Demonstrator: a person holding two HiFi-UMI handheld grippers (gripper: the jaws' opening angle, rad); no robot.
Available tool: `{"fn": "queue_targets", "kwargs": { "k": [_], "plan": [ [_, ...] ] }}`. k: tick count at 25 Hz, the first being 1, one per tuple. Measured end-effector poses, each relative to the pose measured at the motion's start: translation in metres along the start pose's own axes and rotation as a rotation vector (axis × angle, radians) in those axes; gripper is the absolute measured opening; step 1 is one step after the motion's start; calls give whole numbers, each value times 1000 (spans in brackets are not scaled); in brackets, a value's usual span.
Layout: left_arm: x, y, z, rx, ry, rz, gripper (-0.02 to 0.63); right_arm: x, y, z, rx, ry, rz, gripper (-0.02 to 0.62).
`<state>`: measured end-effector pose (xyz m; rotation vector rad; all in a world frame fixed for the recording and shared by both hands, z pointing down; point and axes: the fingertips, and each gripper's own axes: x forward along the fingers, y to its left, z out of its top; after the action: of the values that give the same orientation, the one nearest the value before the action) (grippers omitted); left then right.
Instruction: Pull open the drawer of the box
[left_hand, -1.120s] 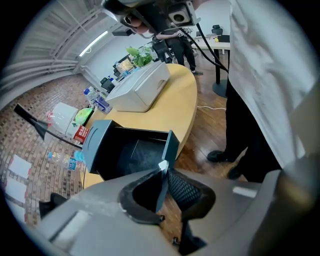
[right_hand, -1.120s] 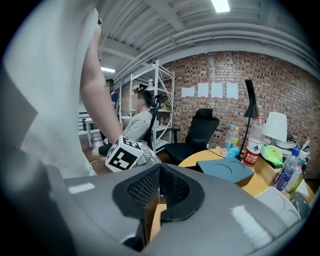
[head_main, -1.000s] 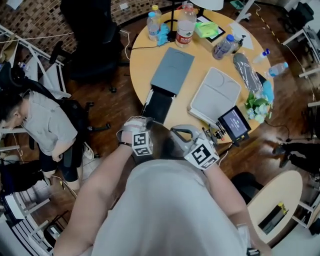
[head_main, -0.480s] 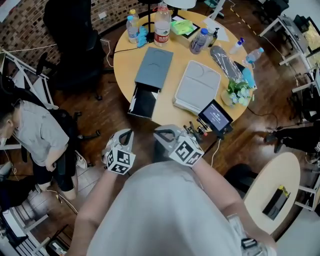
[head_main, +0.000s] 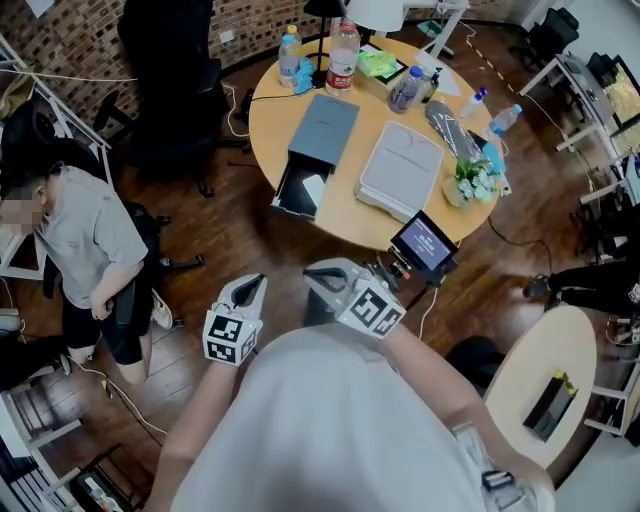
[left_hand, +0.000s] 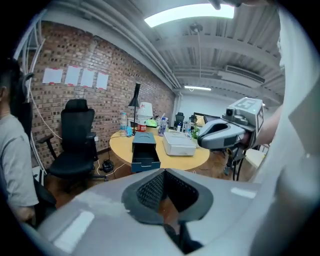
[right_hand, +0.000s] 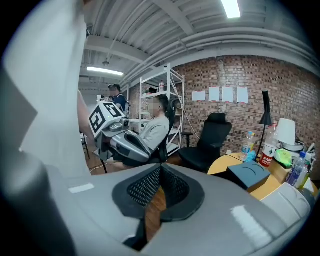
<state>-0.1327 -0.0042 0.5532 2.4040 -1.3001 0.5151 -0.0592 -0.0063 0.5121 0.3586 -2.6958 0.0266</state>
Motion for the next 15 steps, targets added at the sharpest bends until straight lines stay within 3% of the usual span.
{"fn": "queue_targets", "kwargs": {
  "k": [15],
  "plan": [
    [-67, -50, -33, -58, -100, -5, 6, -24, 98, -6, 87, -32, 43, 5]
  ]
}}
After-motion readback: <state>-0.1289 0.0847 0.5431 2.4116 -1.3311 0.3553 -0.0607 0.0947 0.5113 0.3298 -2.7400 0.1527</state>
